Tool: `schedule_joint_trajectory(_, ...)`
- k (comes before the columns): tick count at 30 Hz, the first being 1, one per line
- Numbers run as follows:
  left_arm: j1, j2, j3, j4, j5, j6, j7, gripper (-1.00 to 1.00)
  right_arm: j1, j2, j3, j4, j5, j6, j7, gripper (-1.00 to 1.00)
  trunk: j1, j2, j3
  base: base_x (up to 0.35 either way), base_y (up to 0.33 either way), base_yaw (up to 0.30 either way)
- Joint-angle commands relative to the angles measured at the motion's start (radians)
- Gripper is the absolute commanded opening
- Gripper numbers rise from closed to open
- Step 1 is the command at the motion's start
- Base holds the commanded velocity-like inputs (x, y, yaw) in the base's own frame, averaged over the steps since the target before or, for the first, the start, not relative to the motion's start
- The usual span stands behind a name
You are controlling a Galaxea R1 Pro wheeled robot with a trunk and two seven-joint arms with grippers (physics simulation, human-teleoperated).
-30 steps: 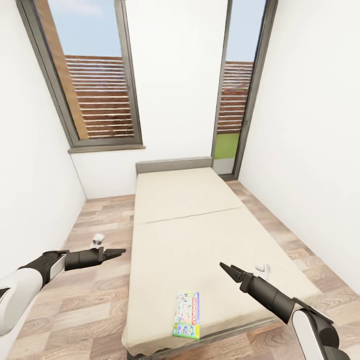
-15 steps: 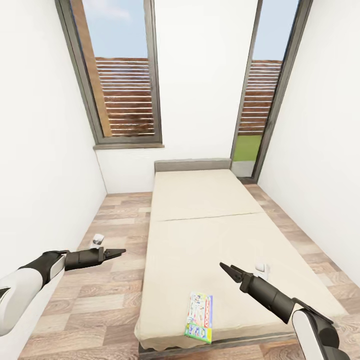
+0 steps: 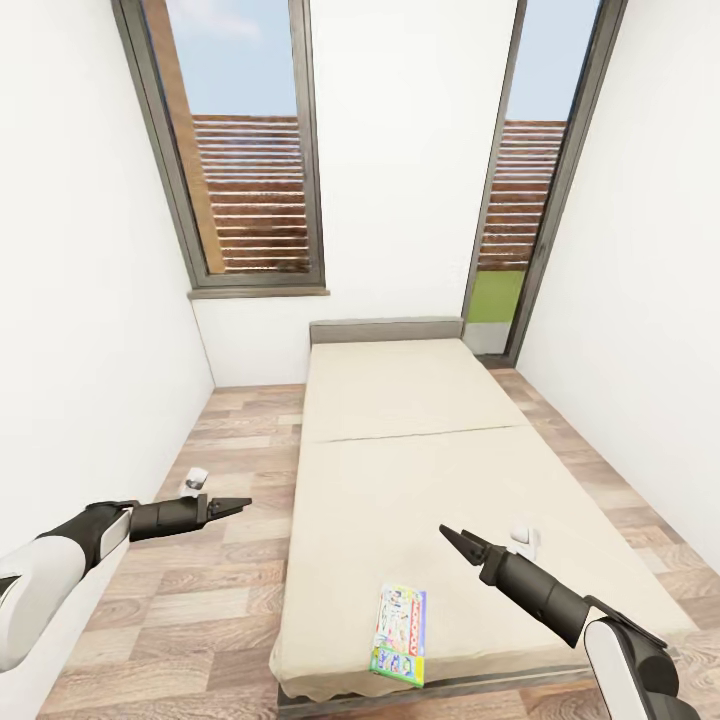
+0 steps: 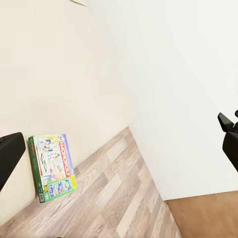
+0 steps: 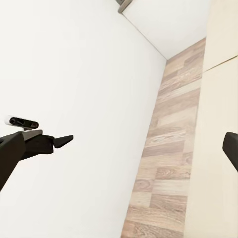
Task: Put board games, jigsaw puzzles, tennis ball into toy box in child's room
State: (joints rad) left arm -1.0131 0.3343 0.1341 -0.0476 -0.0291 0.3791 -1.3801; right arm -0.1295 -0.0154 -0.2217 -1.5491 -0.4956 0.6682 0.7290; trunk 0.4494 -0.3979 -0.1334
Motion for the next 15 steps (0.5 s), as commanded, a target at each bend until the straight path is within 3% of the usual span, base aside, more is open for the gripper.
schedule_joint_trajectory(1, -0.001, 0.0, 0.004, 0.0, -0.003, 0.011, -0.004, 1.0, -0.001, 0.0, -0.001, 0.0, -0.005, 0.007, 0.001, 1.0, 0.001, -0.002, -0.002, 0.0, 0.0, 0.0)
schedule_joint_trajectory(15, -0.001, 0.0, 0.004, 0.0, -0.003, 0.011, -0.004, 1.0, -0.001, 0.002, -0.001, 0.0, -0.005, 0.005, 0.001, 1.0, 0.001, -0.002, 0.017, 0.0, 0.0, 0.0)
